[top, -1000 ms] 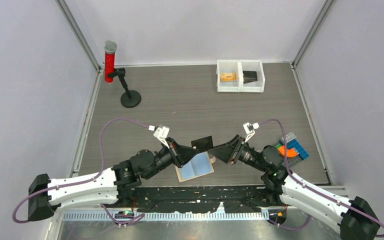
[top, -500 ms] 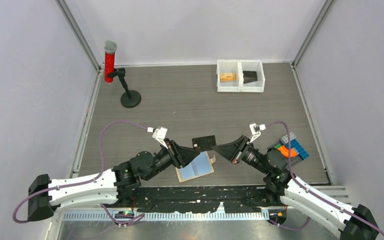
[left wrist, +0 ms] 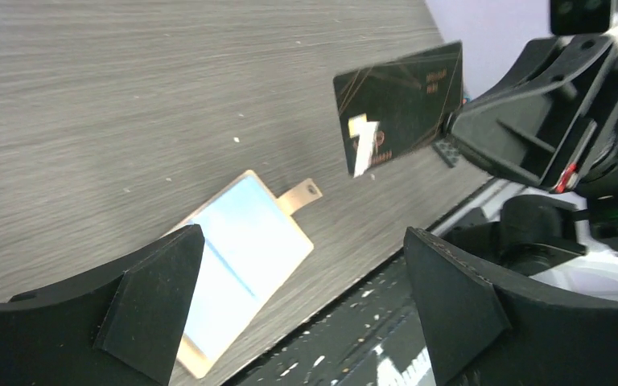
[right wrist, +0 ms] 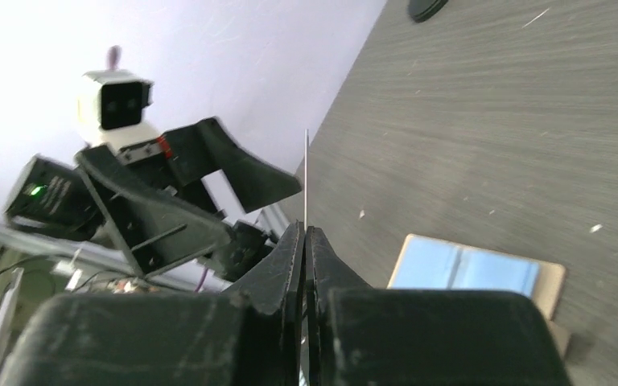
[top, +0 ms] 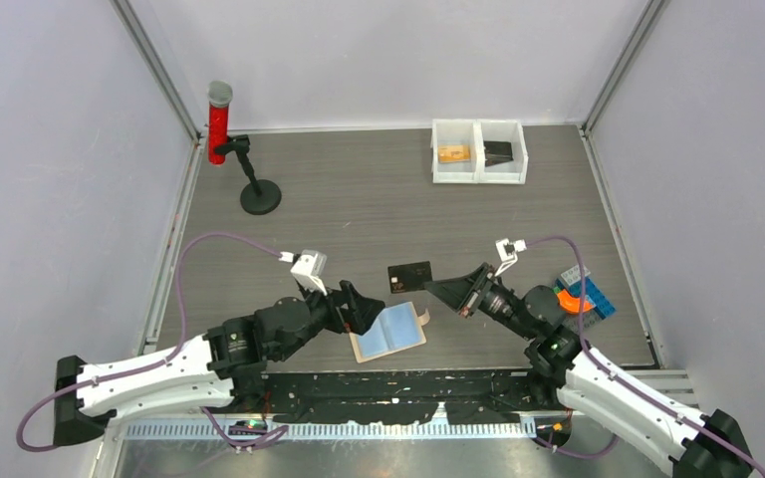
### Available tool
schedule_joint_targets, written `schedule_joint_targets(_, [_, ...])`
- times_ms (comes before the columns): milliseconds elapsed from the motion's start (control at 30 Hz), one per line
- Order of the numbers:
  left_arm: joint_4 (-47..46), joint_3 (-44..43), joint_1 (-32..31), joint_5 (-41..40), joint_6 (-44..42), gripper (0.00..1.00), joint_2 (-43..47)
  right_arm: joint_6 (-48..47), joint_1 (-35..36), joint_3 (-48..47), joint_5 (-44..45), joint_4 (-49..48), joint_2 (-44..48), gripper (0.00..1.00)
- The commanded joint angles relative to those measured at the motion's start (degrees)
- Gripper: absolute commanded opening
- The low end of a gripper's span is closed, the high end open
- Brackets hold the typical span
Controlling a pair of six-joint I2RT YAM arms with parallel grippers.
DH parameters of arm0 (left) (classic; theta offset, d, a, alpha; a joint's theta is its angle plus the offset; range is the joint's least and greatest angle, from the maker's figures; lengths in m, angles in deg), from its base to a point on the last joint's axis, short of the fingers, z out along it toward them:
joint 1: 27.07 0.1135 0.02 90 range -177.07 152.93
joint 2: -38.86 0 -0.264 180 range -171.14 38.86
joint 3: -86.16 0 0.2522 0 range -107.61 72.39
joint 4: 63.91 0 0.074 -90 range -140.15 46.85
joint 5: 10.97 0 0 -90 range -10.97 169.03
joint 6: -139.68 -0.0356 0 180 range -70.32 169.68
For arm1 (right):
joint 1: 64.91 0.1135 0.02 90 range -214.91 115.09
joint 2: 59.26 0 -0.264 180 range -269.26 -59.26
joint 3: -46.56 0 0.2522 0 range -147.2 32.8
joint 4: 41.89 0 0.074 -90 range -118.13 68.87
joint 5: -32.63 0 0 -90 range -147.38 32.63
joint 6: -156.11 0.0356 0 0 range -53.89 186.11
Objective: Take the credit cards out of the card holder
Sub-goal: Remove the credit card from the card holder, then place the credit card in the storage box.
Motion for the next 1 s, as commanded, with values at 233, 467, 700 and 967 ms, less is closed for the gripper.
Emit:
schedule_joint_targets(233, [21.51,-8.72,15.59,6.95,-11.86,0.99,7.73,-22.24,-21.47,-27.99,-7.43,21.53,-21.93,0.05])
schedule_joint_targets(467, [33.13,-16.74,21.32,10.82,-21.66,0.99,6.08,-27.91,-34.43,-49.40,-7.64,29.77,-40.58,0.05])
schedule_joint_targets(700, [37.75,-20.94,21.48,10.45,-29.00,0.99,2.38,-31.75,-41.06,-72.46,-1.93,45.02,-60.58,0.05])
schedule_joint_targets(967, [36.87,-18.35,21.48,7.34,-34.74,0.99,1.30,-35.10,-44.73,-92.46,2.24,53.57,-75.78,0.05])
